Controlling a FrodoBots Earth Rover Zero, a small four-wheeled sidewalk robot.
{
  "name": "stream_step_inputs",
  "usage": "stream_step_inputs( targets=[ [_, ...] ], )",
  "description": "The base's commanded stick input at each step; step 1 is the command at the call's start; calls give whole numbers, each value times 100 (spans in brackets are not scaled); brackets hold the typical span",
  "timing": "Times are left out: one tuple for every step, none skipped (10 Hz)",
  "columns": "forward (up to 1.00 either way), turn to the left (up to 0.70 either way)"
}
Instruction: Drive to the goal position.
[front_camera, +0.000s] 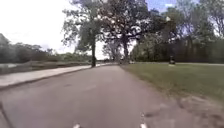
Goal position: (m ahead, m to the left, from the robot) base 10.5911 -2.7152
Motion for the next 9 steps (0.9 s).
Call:
stream_step_inputs(
  targets=[
    [100, 23],
    [100, 26],
    [100, 19],
    [100, 6],
    [100, 0],
    [100, 0],
    [100, 0],
    [100, 0],
    [100, 0]
  ],
)
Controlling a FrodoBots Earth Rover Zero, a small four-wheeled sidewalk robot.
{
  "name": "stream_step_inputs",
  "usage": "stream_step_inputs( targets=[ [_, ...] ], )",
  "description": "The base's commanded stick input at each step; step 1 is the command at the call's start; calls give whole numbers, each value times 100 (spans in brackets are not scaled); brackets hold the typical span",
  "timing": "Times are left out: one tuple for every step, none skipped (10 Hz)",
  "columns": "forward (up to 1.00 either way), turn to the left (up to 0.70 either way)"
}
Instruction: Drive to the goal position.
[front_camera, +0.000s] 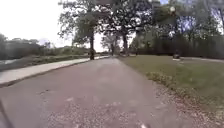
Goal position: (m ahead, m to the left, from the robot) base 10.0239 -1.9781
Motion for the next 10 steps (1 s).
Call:
stream_step_inputs(
  targets=[
    [100, 0],
    [100, 0],
    [100, 0],
    [100, 0],
    [100, 0],
    [100, 0],
    [100, 0],
    [100, 0],
    [100, 0],
    [100, 0]
  ],
)
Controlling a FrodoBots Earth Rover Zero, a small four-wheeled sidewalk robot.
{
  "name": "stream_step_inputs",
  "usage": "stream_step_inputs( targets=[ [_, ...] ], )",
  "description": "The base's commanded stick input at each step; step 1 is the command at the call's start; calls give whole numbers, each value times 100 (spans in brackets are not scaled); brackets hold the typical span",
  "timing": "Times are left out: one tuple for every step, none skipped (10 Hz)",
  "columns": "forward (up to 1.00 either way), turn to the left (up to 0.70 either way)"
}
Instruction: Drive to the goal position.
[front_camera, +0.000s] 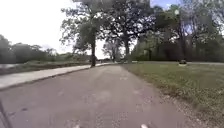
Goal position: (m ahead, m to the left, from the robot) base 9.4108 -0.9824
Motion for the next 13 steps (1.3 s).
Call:
stream_step_inputs(
  targets=[
    [100, 0],
    [100, 0],
    [100, 0],
    [100, 0],
    [100, 0],
    [100, 0],
    [100, 0],
    [100, 0],
    [100, 0],
    [100, 0],
    [100, 0],
    [100, 0],
    [100, 0]
  ],
)
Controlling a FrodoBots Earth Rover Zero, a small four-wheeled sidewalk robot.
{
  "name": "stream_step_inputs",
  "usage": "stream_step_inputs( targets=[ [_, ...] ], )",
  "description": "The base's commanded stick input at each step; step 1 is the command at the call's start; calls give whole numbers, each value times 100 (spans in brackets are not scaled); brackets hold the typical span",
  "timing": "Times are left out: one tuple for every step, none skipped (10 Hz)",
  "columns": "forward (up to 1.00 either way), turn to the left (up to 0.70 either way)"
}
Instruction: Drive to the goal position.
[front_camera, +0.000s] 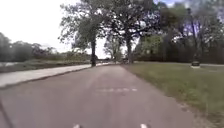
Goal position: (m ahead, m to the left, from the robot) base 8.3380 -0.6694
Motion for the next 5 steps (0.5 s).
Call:
stream_step_inputs(
  targets=[
    [100, 0],
    [100, 0],
    [100, 0],
    [100, 0],
    [100, 0]
  ],
)
